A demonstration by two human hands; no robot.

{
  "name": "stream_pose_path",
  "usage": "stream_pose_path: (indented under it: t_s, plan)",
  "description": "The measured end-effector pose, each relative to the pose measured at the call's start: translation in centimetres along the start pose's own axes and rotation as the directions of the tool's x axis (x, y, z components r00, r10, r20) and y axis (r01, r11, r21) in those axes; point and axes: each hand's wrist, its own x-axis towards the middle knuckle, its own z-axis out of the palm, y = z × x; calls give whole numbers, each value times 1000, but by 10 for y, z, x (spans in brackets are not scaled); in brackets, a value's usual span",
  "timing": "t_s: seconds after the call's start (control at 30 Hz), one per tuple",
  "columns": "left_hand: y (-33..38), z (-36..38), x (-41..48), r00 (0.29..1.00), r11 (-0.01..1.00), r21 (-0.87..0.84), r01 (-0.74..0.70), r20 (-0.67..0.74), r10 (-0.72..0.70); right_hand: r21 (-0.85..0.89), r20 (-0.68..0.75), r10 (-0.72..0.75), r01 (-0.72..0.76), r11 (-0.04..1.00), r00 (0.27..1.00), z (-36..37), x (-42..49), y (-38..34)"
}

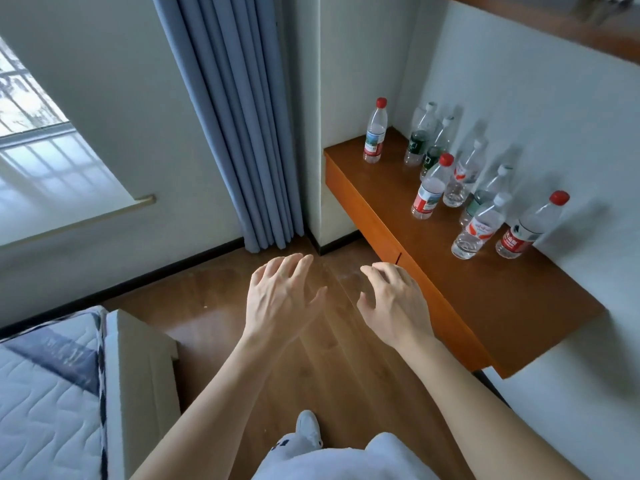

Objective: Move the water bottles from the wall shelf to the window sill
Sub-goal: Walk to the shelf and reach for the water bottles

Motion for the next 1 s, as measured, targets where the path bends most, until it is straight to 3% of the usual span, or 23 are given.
stream_pose_path:
  t_s: [0.3, 0.67, 1.0]
  plan:
    - [-35, 25, 101, 996, 998, -34, -62, 62, 64, -17, -43, 96, -97, 995, 994, 7, 90, 1]
    - [32, 95, 229, 945, 959, -102, -265, 172, 279, -37, -144, 320, -328, 944, 936, 14, 134, 105]
    - [102, 161, 320, 869, 930, -156, -333, 331, 367, 41, -207, 613, -619, 785, 763, 18, 122, 194]
